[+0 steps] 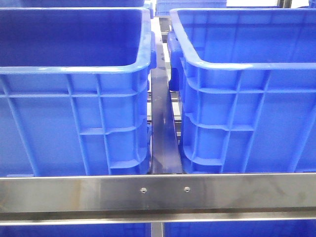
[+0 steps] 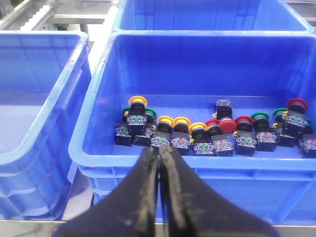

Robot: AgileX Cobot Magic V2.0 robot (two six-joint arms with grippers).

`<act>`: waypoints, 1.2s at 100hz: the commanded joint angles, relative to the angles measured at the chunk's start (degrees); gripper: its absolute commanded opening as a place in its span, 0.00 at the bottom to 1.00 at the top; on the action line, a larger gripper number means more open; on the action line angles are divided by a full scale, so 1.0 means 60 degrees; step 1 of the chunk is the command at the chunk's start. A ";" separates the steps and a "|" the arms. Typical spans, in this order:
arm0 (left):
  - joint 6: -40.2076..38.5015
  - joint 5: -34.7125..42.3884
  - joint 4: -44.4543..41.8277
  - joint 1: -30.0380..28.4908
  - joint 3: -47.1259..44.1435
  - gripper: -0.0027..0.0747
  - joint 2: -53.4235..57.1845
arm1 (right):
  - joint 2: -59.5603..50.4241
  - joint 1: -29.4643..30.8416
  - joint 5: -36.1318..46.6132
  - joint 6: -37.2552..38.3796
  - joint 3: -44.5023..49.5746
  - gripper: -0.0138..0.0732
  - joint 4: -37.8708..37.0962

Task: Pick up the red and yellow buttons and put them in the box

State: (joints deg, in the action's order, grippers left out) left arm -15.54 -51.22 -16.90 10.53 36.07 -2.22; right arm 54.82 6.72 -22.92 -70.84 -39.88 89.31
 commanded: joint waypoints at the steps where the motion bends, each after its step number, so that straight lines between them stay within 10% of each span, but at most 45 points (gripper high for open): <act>1: -0.0086 0.0743 -0.0097 -0.0015 0.0212 0.01 -0.0149 | -0.0607 -0.0007 -0.0089 -0.0258 0.0042 0.68 0.0210; 58: -0.0086 0.0743 -0.0097 -0.0015 0.0212 0.01 -0.0149 | -0.2029 -0.0007 -0.0208 -0.0006 0.0543 0.68 -0.1869; 120: -0.0086 0.0743 -0.0097 -0.0015 0.0212 0.01 -0.0149 | -0.6079 -0.0026 -0.1261 0.8978 0.0552 0.68 -1.2495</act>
State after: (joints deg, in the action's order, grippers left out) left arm -15.54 -51.22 -16.90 10.53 36.07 -2.22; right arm 21.12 6.72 -31.79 -23.30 -35.10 20.86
